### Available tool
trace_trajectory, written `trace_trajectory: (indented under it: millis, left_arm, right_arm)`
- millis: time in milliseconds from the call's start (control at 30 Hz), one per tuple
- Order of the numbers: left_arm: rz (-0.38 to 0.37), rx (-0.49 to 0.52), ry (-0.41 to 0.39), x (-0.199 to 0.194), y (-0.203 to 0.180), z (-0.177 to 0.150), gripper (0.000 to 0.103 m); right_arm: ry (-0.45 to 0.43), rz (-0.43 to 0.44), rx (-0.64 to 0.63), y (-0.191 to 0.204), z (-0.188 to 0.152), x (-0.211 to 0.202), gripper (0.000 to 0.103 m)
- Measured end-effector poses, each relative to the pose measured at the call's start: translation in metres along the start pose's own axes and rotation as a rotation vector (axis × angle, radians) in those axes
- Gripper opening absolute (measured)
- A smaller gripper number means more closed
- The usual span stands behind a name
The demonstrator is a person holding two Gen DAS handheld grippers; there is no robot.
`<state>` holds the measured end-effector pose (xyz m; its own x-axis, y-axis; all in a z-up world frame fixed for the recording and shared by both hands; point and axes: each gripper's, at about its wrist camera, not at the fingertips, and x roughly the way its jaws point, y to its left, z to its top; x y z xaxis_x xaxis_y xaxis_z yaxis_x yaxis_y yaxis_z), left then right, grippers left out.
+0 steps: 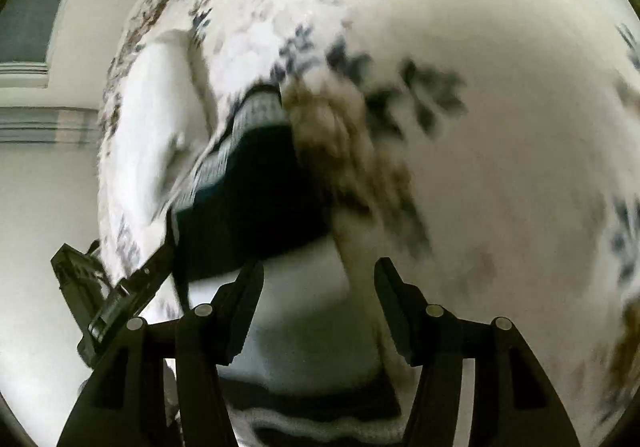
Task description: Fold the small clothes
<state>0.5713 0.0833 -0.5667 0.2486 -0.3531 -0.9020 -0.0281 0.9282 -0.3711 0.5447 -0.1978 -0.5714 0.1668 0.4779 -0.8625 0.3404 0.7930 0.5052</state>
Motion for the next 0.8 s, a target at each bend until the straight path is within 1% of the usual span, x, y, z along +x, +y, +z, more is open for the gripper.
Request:
trace_trajectory:
  millis: [33,67,100,133,167,233,267,300,333,367,400,467,533,567,600,633,667,700,733,767,800]
  left_arm:
    - [0.01,0.019,0.008,0.006,-0.001,0.003,0.071]
    - [0.018,0.05,-0.001,0.009,-0.004,0.003,0.065]
    - [0.027,0.074,-0.016,0.008,-0.005,0.002,0.032]
    - [0.029,0.11,-0.038,0.005,-0.008,0.0,0.02]
    - [0.03,0.136,-0.059,-0.001,-0.009,-0.003,0.02]
    - [-0.004,0.131,-0.121,-0.021,-0.005,-0.009,0.019]
    - [-0.024,0.12,-0.142,-0.029,-0.004,-0.007,0.018]
    - [-0.042,0.105,-0.159,-0.037,-0.001,-0.008,0.017]
    - [-0.07,0.081,-0.179,-0.048,0.004,-0.01,0.017]
    - [-0.089,0.069,-0.187,-0.056,0.009,-0.011,0.016]
    - [-0.097,0.057,-0.195,-0.062,0.013,-0.013,0.016]
    - [-0.116,0.026,-0.192,-0.062,0.02,-0.012,0.016]
    - [-0.108,-0.011,-0.179,-0.054,0.032,-0.009,0.015]
    - [-0.096,-0.028,-0.172,-0.045,0.033,-0.008,0.006]
    - [-0.077,-0.06,-0.153,-0.035,0.044,-0.007,0.006]
    - [-0.083,-0.098,-0.12,-0.023,0.055,-0.003,0.006]
    - [-0.116,-0.132,-0.075,-0.013,0.065,0.0,0.007]
    - [-0.146,-0.151,-0.056,-0.012,0.069,0.001,0.01]
    - [-0.168,-0.161,-0.057,-0.016,0.071,0.001,0.01]
    - [-0.193,-0.161,-0.068,-0.024,0.07,0.0,0.014]
    - [-0.235,-0.161,-0.077,-0.032,0.069,-0.001,0.028]
  right_arm:
    - [0.006,-0.008,-0.009,0.005,0.012,0.01,0.06]
    - [0.005,-0.025,-0.013,0.009,0.021,0.018,0.06]
    - [0.006,-0.035,-0.017,0.01,0.024,0.022,0.06]
    - [0.008,-0.058,-0.022,0.012,0.029,0.027,0.06]
    - [0.005,-0.066,-0.023,0.014,0.032,0.033,0.06]
    - [-0.017,-0.071,-0.028,0.016,0.031,0.032,0.058]
    - [-0.027,-0.064,-0.04,0.017,0.031,0.031,0.05]
    - [-0.035,-0.06,-0.054,0.022,0.033,0.037,0.025]
    - [-0.038,-0.056,-0.068,0.024,0.031,0.036,0.013]
    - [-0.056,-0.058,-0.083,0.028,0.029,0.033,0.008]
    - [-0.074,-0.08,-0.104,0.035,0.032,0.035,0.004]
    - [-0.09,-0.104,-0.144,0.047,0.032,0.032,0.003]
    - [-0.082,-0.134,-0.177,0.059,0.035,0.038,0.003]
    - [-0.057,-0.177,-0.195,0.064,0.037,0.045,0.003]
    - [-0.039,-0.226,-0.202,0.062,0.036,0.048,0.004]
    - [-0.005,-0.266,-0.203,0.062,0.041,0.056,0.004]
    - [0.029,-0.252,-0.187,0.06,0.045,0.061,0.004]
    - [0.043,-0.222,-0.166,0.058,0.048,0.061,0.007]
    - [0.041,-0.191,-0.146,0.056,0.049,0.056,0.009]
    - [0.034,-0.164,-0.134,0.054,0.049,0.052,0.022]
    - [0.03,-0.126,-0.122,0.051,0.049,0.049,0.042]
